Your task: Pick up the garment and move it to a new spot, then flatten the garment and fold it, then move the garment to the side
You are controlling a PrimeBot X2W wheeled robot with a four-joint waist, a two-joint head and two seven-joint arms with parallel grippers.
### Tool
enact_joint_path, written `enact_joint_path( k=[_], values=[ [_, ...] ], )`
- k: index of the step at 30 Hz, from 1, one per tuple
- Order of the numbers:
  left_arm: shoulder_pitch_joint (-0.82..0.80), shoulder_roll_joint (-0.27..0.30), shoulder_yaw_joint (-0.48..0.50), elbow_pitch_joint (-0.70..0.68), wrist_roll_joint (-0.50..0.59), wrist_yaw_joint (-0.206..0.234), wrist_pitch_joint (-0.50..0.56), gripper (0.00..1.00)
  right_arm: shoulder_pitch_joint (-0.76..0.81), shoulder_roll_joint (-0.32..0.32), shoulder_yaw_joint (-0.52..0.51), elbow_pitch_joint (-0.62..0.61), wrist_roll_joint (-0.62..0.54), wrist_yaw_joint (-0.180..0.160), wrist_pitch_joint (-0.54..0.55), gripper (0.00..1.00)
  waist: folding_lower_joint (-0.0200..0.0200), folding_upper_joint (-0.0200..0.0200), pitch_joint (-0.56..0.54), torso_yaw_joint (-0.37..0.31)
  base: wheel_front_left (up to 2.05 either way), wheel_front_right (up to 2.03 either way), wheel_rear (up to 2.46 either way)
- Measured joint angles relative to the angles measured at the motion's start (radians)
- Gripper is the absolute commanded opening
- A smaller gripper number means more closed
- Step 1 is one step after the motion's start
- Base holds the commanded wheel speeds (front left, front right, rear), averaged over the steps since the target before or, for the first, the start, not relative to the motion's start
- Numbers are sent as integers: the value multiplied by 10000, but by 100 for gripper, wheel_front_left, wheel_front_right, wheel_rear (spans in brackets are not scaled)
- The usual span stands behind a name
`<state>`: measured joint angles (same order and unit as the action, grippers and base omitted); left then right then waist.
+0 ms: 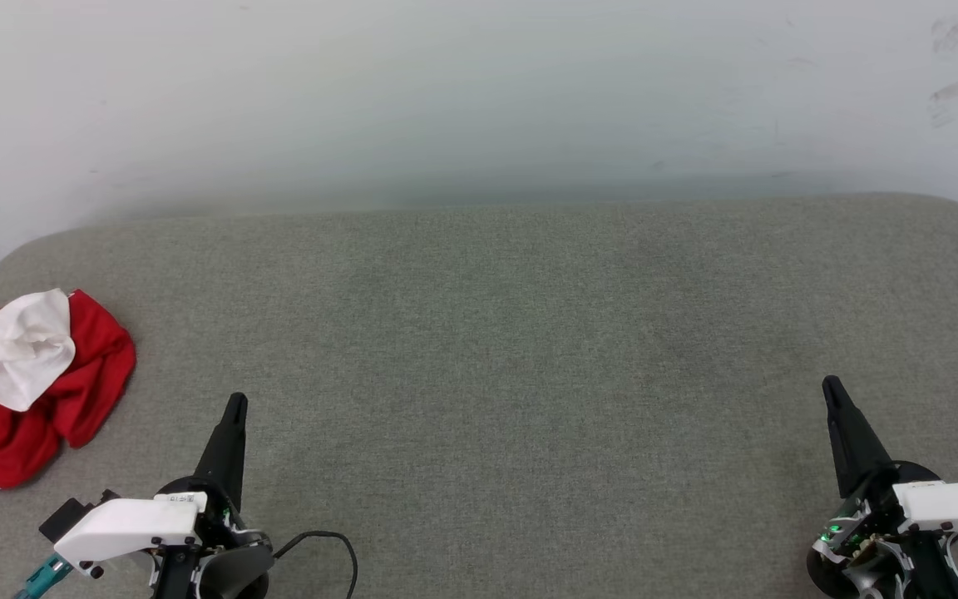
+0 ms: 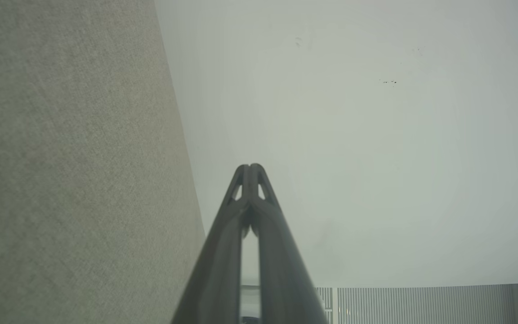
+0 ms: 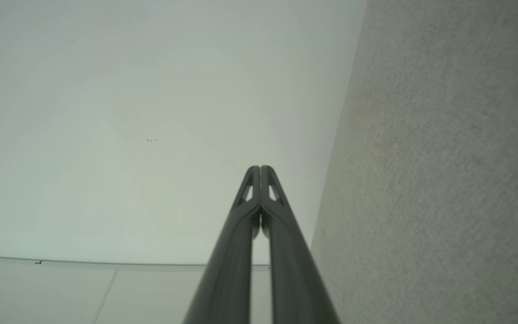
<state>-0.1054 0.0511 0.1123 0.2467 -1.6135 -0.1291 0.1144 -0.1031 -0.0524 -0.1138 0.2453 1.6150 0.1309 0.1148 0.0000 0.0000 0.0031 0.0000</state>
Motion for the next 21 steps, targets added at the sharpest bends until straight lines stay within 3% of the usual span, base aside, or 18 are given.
enact_joint_path(
  k=[21],
  values=[
    [0,0,0,0,0,0,0,0,0,0,0,0,0,0,0,0,1,0,0,0,0,0,0]
  ],
)
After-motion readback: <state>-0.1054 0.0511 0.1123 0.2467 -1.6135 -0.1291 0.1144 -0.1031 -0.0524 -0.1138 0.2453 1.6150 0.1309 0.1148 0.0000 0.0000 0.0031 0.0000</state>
